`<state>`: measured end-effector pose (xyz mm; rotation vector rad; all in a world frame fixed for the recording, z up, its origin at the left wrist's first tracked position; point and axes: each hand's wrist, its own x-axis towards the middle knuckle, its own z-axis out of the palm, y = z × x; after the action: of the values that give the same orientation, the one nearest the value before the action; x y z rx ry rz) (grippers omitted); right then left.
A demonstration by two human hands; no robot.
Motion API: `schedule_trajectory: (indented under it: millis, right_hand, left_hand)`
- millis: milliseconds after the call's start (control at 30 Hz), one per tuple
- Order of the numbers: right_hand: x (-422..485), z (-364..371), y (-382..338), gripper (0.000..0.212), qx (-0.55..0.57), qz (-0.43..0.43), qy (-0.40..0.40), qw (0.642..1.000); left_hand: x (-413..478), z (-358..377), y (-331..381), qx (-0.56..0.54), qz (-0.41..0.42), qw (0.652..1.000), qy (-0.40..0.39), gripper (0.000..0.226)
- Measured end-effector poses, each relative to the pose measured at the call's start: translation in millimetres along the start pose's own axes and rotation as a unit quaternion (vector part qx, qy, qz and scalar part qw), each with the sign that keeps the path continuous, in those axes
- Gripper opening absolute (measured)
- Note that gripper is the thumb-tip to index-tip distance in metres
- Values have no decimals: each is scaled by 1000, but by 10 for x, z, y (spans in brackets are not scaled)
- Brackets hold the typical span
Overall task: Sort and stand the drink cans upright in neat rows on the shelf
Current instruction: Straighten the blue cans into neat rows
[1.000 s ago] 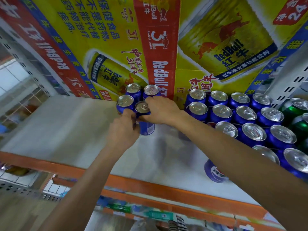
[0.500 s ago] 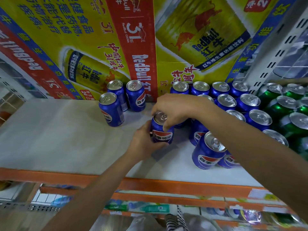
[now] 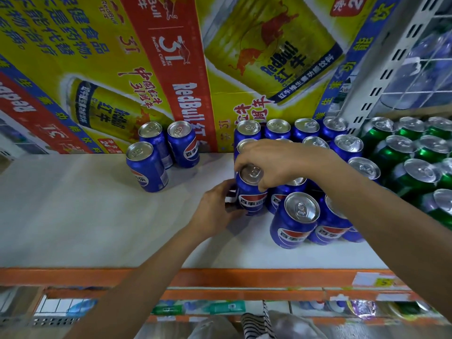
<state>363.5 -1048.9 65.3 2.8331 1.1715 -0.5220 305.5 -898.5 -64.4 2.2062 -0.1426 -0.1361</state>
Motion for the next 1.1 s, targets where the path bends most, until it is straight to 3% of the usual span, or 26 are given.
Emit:
schedule_trajectory:
  millis: [167, 267, 333, 400, 467, 600, 633, 700, 800, 900, 1000, 1100]
  right_hand:
    - [32, -135, -87, 57, 27, -12, 19, 999]
    - [188, -207, -186, 51, 10, -36, 72, 997]
    - [351, -220, -294, 49, 14, -54, 87, 995]
    - [522, -208, -414, 49, 32, -79, 87, 993]
    - [659, -186, -528, 46, 47, -100, 80, 991]
    - [807, -112, -645, 46, 56, -109, 57, 991]
    - [813, -103, -649, 47, 57, -106, 57, 991]
    - [809, -87, -623, 50, 58, -91, 62, 992]
    - [713, -84, -578, 60, 69, -52, 85, 993]
    - [495, -104, -609, 72, 73, -50, 116, 989]
    - [260, -60, -716, 80, 40, -59, 85, 994]
    - [73, 49, -799, 61, -54, -64, 44, 995]
  left_hand:
    - [-32, -78, 29, 59, 4, 998, 9, 59]
    - [-105, -307, 18, 95, 55, 976, 186, 42]
    - [-145, -486, -93, 89, 67, 935, 337, 39]
    - [-166, -634, -269, 38, 27, 887, 459, 46]
    - [-135, -777, -501, 10, -43, 855, 517, 59]
    - [61, -1013, -867, -131, -122, 904, 387, 111]
    - [94, -1043, -947, -144, -108, 916, 358, 111]
    - [123, -1057, -1108, -110, -68, 936, 327, 91]
    - [-19, -987, -897, -114, -37, 942, 313, 69]
    - [-266, -686, -721, -135, 1, 960, 246, 69]
    - [-470, -346, -593, -85, -8, 979, 187, 81]
    - [-566, -119, -490, -39, 8, 991, 131, 85]
